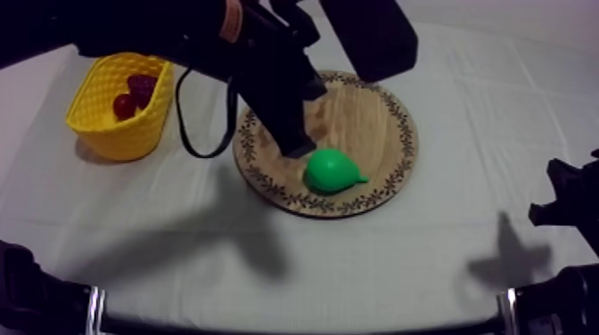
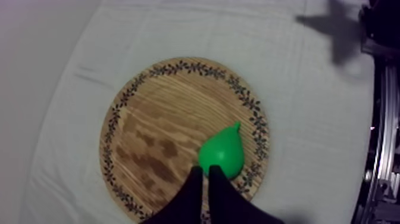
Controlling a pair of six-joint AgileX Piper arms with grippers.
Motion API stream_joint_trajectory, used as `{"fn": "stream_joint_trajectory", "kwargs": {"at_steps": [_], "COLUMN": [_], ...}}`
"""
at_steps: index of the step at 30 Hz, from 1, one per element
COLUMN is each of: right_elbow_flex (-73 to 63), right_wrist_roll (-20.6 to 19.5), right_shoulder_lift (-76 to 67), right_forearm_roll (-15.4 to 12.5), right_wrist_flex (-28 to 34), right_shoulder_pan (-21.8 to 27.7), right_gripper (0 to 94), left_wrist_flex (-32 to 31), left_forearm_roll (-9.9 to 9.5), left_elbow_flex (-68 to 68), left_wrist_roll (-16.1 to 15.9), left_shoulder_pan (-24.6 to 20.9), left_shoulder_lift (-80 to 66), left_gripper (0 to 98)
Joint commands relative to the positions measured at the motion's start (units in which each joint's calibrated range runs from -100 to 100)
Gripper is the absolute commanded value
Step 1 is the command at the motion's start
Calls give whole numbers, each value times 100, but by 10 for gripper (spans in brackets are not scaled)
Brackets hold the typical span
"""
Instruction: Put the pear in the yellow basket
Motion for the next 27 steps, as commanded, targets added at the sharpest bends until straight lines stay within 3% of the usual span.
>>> {"fn": "stream_joint_trajectory", "kwargs": {"at_steps": [1, 4, 7, 10, 15, 27], "right_elbow_flex": [5, 5, 5, 5, 5, 5], "right_wrist_roll": [22, 22, 22, 22, 22, 22], "right_shoulder_lift": [-5, -5, -5, -5, -5, -5], "right_forearm_roll": [2, 2, 2, 2, 2, 2], "right_wrist_flex": [0, 0, 0, 0, 0, 0], "right_shoulder_pan": [0, 0, 0, 0, 0, 0], "right_gripper": [5, 5, 5, 5, 5, 5], "left_wrist_flex": [112, 257, 584, 900, 1067, 765], "left_forearm_roll": [4, -5, 26, 64, 114, 223], "left_elbow_flex": [-66, -126, -104, -99, -3, 307], "left_wrist_roll": [18, 133, 70, -14, -93, -248], "left_shoulder_pan": [-5, -32, -75, -98, -118, -111], "left_shoulder_lift": [17, 46, 70, 87, 108, 523], "left_gripper": [146, 377, 701, 875, 952, 966]}}
